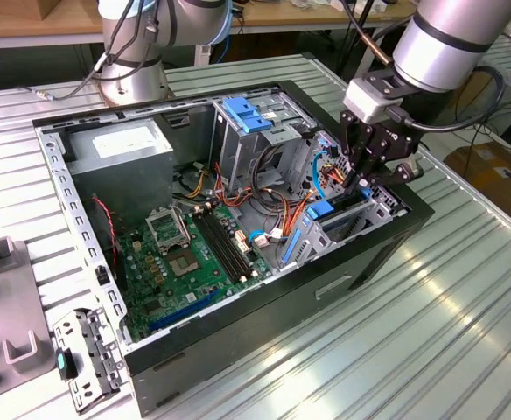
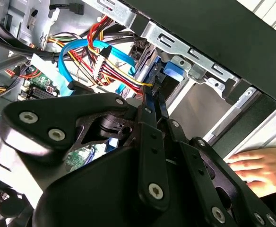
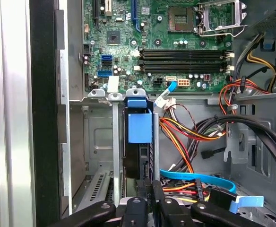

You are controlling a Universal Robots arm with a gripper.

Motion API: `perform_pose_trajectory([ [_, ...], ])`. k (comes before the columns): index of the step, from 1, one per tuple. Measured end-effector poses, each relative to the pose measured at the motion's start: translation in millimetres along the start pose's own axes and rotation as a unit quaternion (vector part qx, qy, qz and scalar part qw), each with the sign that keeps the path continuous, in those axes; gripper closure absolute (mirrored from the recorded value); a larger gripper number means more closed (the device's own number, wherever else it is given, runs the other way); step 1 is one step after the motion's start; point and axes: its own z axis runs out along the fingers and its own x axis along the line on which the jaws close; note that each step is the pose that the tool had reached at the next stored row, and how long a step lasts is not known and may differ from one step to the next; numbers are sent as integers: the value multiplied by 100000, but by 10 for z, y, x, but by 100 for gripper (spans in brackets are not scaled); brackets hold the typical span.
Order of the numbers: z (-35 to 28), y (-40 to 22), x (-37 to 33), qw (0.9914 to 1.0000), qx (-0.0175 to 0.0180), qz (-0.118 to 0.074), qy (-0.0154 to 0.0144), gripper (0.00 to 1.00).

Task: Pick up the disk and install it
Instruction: 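Insert the first disk wire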

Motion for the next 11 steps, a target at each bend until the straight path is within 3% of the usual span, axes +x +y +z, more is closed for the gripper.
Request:
perform_pose_trajectory([
  [11,52,0,2,100000,-184,5,9,84],
])
